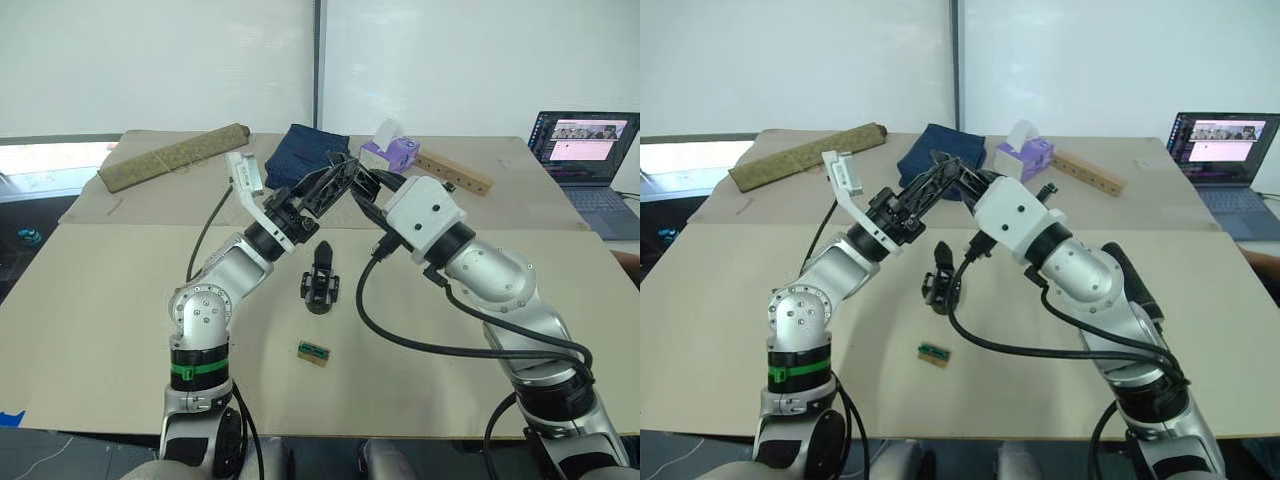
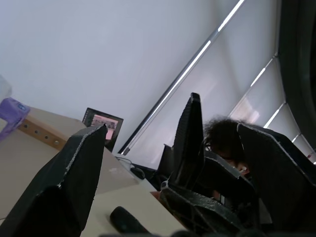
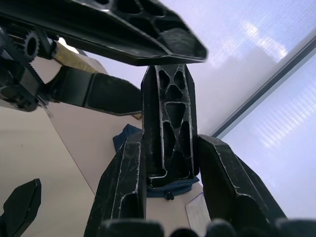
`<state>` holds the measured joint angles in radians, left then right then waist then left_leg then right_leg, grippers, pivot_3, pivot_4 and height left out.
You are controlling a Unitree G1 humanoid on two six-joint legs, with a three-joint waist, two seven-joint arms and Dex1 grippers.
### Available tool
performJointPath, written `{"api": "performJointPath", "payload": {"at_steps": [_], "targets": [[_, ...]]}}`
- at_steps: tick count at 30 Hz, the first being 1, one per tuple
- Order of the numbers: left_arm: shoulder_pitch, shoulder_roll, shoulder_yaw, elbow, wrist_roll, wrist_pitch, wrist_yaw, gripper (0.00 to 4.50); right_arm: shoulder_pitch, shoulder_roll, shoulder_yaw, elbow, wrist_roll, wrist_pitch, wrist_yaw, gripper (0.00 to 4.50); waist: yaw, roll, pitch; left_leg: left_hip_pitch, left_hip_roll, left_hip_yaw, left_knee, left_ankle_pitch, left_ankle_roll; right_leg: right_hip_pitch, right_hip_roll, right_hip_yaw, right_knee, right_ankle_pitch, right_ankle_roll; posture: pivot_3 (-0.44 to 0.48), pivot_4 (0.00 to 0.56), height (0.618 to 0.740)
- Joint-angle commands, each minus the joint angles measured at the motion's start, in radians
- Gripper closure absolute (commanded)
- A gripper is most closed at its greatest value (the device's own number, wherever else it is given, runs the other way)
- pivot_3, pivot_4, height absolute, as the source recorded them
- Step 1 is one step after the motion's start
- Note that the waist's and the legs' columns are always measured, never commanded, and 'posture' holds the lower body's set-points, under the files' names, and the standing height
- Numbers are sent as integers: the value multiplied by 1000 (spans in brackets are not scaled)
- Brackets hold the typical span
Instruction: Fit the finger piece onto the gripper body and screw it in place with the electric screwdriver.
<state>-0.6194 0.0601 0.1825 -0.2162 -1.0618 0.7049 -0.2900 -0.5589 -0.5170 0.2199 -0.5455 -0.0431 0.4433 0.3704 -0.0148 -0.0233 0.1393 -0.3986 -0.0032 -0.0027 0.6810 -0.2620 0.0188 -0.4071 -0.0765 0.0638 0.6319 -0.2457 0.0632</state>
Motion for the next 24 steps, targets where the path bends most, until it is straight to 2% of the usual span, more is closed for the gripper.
{"api": "performJointPath", "payload": {"at_steps": [1, 7, 12, 13, 17, 19, 20, 24], "targets": [[-15, -7, 10, -52, -3, -45, 4, 1706, -19, 16, -13, -25, -28, -14, 3, 3380, 0, 0, 0, 0, 0, 0, 0, 0, 0, 0, 0, 0, 0, 0, 0, 0, 150, 740], [-4, -23, 0, -59, 22, -103, 3, 4493, -10, 37, -8, -28, -49, -8, 14, 3380, 3, 0, 0, 0, 0, 0, 0, 0, 0, 0, 0, 0, 0, 0, 0, 0, 150, 740], [11, -37, 6, -78, -28, -112, -12, 4500, -7, 62, -24, -35, -13, 31, 50, 3380, 2, 0, 0, 0, 0, 0, 0, 0, 0, 0, 0, 0, -1, 0, 0, 0, 150, 740], [6, -39, 14, -75, -42, -116, -13, 4500, -3, 62, -32, -40, 3, 39, 65, 2309, 2, 0, 0, 0, 0, 0, 0, 0, 0, 0, 0, 0, 0, 0, 0, 0, 150, 740], [-25, -5, 50, -30, -65, -114, -35, 4500, -13, 27, -81, -38, 34, 34, 120, 946, 2, 0, 0, 0, 0, 0, 0, 0, 0, 0, 0, 0, 0, 0, 0, 0, 150, 740], [-36, 62, 53, 10, -65, -82, -110, 4500, -34, -3, -146, 0, 88, 40, 164, 283, 2, 0, 0, 0, -1, 0, 0, 0, 0, 0, 0, 0, -1, 0, 0, 0, 150, 740], [-38, 103, 42, 29, -49, -66, -158, 4500, -41, -22, -175, 18, 138, 68, 207, 11, 1, 0, 0, 0, -1, 0, 0, 0, 0, 0, 1, 0, -1, 0, 0, 0, 150, 740], [-71, 275, -6, 111, -34, 18, -398, 4500, -72, -126, -273, 43, 425, 258, 436, 11, 1, 0, 1, 1, -2, 0, -1, 0, 0, 2, 1, -1, -2, 0, 0, 0, 150, 740]]}}
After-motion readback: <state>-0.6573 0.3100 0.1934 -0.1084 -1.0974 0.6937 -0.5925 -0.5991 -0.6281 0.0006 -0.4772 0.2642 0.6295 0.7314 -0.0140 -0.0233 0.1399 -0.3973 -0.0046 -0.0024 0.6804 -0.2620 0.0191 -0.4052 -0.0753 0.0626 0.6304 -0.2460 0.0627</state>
